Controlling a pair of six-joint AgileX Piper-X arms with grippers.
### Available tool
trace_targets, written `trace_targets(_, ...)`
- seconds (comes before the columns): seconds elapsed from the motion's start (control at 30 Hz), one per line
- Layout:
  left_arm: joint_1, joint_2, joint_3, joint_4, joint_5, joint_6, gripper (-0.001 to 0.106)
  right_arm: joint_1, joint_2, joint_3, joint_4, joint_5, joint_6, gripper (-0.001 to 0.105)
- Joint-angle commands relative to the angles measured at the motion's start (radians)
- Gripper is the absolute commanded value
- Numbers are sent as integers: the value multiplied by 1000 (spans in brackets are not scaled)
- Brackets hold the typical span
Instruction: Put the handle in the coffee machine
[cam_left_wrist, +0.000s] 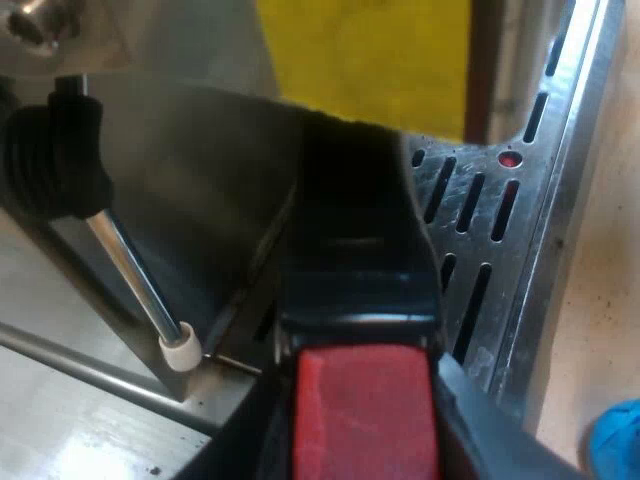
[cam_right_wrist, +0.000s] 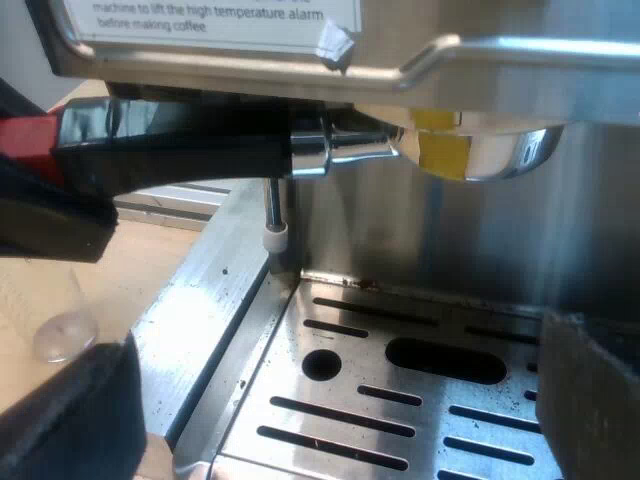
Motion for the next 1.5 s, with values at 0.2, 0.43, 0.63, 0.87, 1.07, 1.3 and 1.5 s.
trace_targets(0.2, 5, -27, -29, -70, 237, -152, 0, -4, -3, 1, -8, 3, -4, 80)
trace_targets(0.43, 35, -27, -29, -71, 272, -152, 0, -4, -3, 1, -8, 3, -4, 80)
trace_targets(0.63, 42, -27, -29, -73, 279, -146, 0, -4, -3, 1, -8, 3, -4, 80)
trace_targets(0.87, 42, -33, -29, -73, 347, -104, 0, -4, -3, 1, -8, 3, -4, 80)
trace_targets(1.07, 42, -35, -29, -72, 393, -100, 0, -4, -3, 1, -8, 3, -4, 80)
trace_targets(1.3, 42, -38, -29, -54, 456, -132, 0, -4, -3, 1, 2, 3, -4, 80)
trace_targets(1.5, 42, -38, -29, -3, 459, -132, 0, -7, -3, 1, 52, 5, -4, 80)
